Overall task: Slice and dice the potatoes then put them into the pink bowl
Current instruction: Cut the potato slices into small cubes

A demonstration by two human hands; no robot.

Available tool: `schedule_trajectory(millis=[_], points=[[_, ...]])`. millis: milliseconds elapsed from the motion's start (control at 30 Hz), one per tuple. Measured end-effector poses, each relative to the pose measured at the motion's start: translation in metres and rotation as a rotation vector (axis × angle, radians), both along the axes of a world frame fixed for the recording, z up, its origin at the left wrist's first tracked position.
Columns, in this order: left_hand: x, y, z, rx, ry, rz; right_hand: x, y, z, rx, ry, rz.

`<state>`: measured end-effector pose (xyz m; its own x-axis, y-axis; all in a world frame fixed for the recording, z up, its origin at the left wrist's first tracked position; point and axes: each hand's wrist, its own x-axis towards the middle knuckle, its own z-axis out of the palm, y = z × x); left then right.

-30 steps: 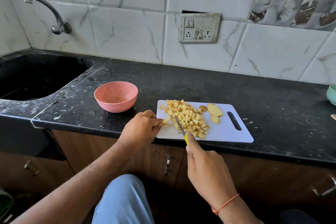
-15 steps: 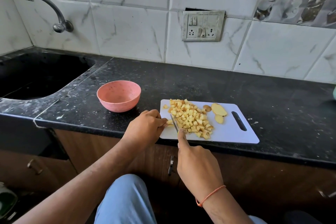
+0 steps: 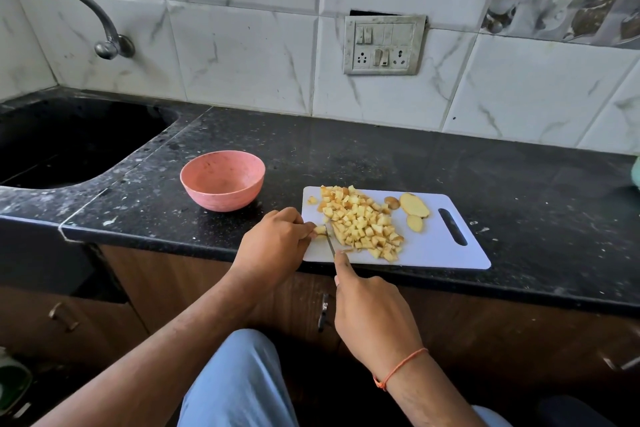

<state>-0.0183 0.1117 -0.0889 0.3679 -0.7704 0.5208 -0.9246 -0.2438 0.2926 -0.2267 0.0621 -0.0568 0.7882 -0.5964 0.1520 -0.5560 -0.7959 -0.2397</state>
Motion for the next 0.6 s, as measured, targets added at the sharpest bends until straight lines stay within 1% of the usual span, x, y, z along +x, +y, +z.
schedule_trajectory(millis=[233, 433, 600], points=[[0.002, 0.001, -0.002, 0.015, 0.037, -0.001, -0.008, 0.004, 0.006, 0.034, -0.011, 0.016], [0.005, 0.0, -0.007, 0.007, 0.028, -0.01, -0.024, 0.002, 0.01, -0.016, 0.022, 0.032], [0.01, 0.004, -0.013, -0.011, 0.116, -0.04, -0.036, -0.001, 0.012, -0.033, 0.045, -0.008]])
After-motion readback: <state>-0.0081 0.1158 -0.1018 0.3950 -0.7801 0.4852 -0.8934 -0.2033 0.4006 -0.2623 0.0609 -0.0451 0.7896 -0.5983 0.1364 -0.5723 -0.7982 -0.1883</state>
